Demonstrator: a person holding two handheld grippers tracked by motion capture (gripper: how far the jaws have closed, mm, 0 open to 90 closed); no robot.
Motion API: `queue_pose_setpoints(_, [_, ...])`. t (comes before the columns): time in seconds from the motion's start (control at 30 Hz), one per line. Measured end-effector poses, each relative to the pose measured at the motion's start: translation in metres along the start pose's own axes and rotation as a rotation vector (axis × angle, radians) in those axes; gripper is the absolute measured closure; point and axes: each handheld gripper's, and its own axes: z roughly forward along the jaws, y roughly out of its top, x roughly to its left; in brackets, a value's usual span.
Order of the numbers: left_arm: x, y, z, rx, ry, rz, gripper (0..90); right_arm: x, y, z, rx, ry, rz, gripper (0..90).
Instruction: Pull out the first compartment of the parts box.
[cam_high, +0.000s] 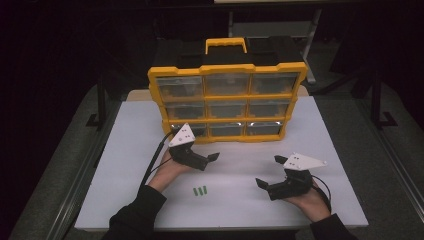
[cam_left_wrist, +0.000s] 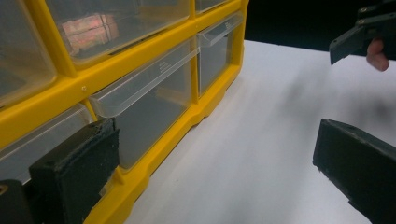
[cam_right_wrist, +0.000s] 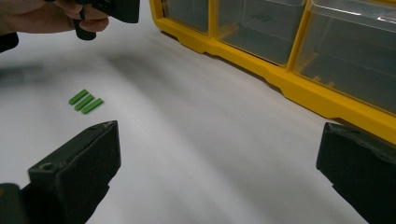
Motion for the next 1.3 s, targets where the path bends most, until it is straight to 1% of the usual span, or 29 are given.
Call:
queue_pose_setpoints(0.13, [0.0010,-0.0003,0.0000,0.000,0.010,0.010,0.2,0.0001,-0.0004,0.0001,0.000,0.003,-0.003,0.0])
queue_pose_setpoints(0.23, [0.0011,-0.0001,-0.0005,0.001,0.008,0.023,0.6,0.0002,-0.0006,0.0003,0.003,0.004,0.000,0.0])
queue_pose_setpoints(0.27, [0.0000,0.0000,-0.0004,-0.003,0.009,0.025,3.2,0.0002,-0.0007,0.0004,0.004,0.003,0.000,0.0])
queue_pose_setpoints(0.3, [-0.0005,0.0003,-0.0001,-0.003,0.009,0.028,3.7,0.0002,-0.0008,0.0004,0.006,-0.002,-0.003,0.0])
queue_pose_setpoints(0.4, [-0.0006,0.0006,0.0006,0.005,0.005,0.027,3.3,0.0001,-0.0008,0.0001,0.006,-0.004,-0.001,0.0])
queue_pose_setpoints(0.53, [-0.0006,-0.0001,0.0017,0.020,0.016,0.039,2.8,0.0004,-0.0006,0.0001,0.004,-0.004,-0.006,0.0])
queue_pose_setpoints(0.73, [-0.0011,0.0002,0.0018,0.026,0.026,0.053,2.9,0.0004,-0.0006,0.0001,0.004,-0.007,-0.005,0.0])
queue_pose_setpoints(0.97, [-0.0031,0.0005,0.0032,0.044,0.049,0.098,2.9,0.0001,-0.0007,-0.0001,0.003,-0.006,-0.004,0.0])
queue_pose_setpoints(1.0, [-0.0032,0.0012,0.0031,0.043,0.058,0.128,2.9,0.0000,-0.0007,-0.0003,0.003,-0.005,-0.004,0.0])
queue_pose_setpoints(1.13, [-0.0069,0.0022,0.0026,0.027,0.071,0.143,2.9,-0.0003,-0.0008,-0.0009,0.003,-0.009,0.000,0.0])
queue_pose_setpoints(1.3, [-0.0074,0.0023,0.0022,0.039,0.086,0.179,2.9,-0.0003,-0.0007,-0.0013,0.003,-0.009,0.003,0.0])
